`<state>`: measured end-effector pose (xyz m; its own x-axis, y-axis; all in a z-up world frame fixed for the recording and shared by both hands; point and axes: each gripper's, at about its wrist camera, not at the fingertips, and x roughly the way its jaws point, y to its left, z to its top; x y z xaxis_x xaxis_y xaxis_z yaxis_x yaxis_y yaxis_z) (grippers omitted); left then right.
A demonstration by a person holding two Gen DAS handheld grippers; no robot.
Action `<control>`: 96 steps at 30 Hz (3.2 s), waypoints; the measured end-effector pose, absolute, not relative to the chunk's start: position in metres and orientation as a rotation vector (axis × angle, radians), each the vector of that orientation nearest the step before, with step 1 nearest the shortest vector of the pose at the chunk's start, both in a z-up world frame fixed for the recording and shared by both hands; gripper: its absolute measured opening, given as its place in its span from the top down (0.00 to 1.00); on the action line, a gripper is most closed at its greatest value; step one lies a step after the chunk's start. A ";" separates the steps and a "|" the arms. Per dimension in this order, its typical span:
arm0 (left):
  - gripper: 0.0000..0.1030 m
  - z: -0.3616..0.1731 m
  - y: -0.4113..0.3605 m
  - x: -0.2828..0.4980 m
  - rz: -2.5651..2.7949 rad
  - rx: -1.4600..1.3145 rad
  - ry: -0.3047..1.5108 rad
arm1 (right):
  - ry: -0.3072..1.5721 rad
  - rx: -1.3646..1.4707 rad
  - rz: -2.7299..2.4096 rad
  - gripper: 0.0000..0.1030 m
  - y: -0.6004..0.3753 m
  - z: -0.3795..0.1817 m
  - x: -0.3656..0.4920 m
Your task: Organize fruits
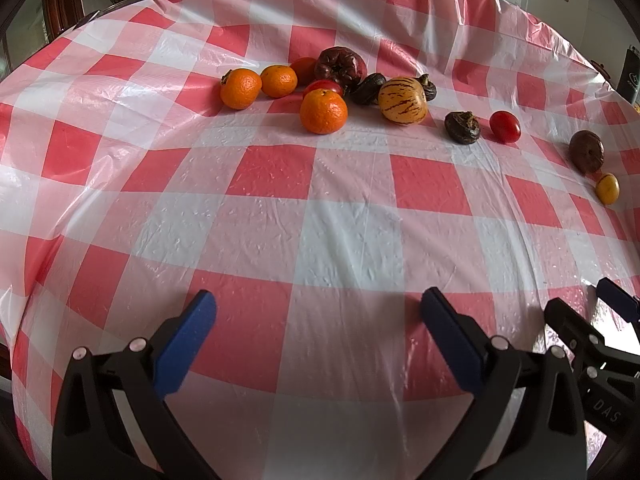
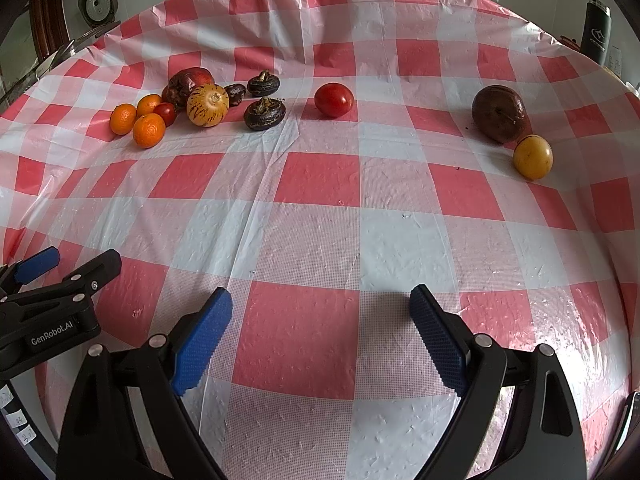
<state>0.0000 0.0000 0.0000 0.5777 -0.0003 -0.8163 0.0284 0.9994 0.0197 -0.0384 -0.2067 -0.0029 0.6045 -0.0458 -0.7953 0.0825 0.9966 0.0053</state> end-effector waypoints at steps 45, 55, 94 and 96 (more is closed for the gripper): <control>0.01 0.010 -0.034 0.010 -0.125 -0.037 0.922 | 0.842 0.159 -0.251 0.16 -0.302 0.015 -0.023; 0.01 0.006 -0.023 0.008 -0.140 -0.111 0.927 | 0.803 0.333 -0.429 0.20 -0.420 0.014 0.024; 0.35 0.010 -0.143 0.137 -0.123 0.047 0.926 | 0.783 0.306 -0.240 0.57 -0.351 0.009 0.009; 0.47 0.004 -0.148 0.152 -0.118 0.065 0.948 | 0.789 0.311 -0.232 0.57 -0.351 0.008 0.010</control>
<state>0.1520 -0.1478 0.0035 0.5777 -0.0720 -0.8131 0.1294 0.9916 0.0041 0.0100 -0.3514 0.0083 0.6828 -0.0882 -0.7253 0.3186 0.9293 0.1869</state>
